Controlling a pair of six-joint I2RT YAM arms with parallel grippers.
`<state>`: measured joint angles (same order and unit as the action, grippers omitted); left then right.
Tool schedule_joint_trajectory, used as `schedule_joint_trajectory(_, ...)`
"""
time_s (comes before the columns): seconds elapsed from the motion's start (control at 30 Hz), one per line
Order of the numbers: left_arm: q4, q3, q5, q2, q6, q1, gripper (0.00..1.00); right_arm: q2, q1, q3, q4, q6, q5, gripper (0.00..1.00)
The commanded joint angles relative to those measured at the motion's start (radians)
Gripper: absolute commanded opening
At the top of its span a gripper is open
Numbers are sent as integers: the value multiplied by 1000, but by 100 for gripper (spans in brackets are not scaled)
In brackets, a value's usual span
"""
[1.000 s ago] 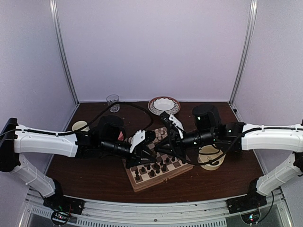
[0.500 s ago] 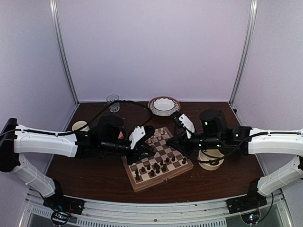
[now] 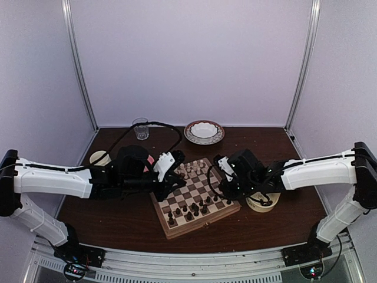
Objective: Set up the chess pieces on the board
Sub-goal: Pick up the pawn from the chess pile, then place the pawn at a7.
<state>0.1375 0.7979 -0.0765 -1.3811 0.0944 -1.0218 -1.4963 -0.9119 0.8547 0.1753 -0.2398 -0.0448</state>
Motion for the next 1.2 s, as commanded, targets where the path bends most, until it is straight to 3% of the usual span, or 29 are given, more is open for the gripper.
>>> schedule_joint_trajectory(0.0,60,-8,26,18,20,5,5,-57,41,54,66,-35,15,0)
schedule_joint_trajectory(0.43,50,-6,29,20,18,5,6,-105,54,89,124,-5,114,2)
schedule_joint_trajectory(0.87,47,-3,24,20,18,5,6,-134,56,111,154,3,110,5)
schedule_joint_trajectory(1.17,41,4,18,10,16,5,7,-137,56,112,151,0,107,15)
